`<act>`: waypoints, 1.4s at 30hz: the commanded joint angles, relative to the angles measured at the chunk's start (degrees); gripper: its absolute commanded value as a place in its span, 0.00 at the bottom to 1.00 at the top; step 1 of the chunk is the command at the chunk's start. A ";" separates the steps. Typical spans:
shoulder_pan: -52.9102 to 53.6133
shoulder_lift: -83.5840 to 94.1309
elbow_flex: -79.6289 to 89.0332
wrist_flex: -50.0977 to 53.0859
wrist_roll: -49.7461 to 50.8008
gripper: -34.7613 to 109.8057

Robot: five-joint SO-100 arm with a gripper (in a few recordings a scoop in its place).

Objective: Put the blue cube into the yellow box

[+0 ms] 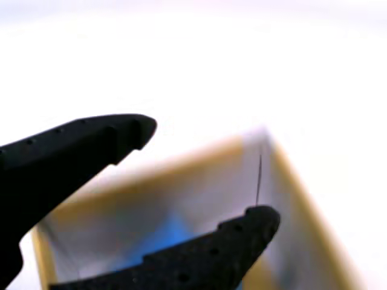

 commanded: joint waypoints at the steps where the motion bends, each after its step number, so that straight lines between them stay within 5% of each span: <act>1: -2.81 13.36 -4.13 1.23 -1.23 0.47; 9: -15.64 29.36 -1.58 12.22 0.44 0.46; 25: -45.53 67.76 20.04 44.65 0.79 0.25; 42: -43.59 86.31 30.41 88.07 4.92 0.24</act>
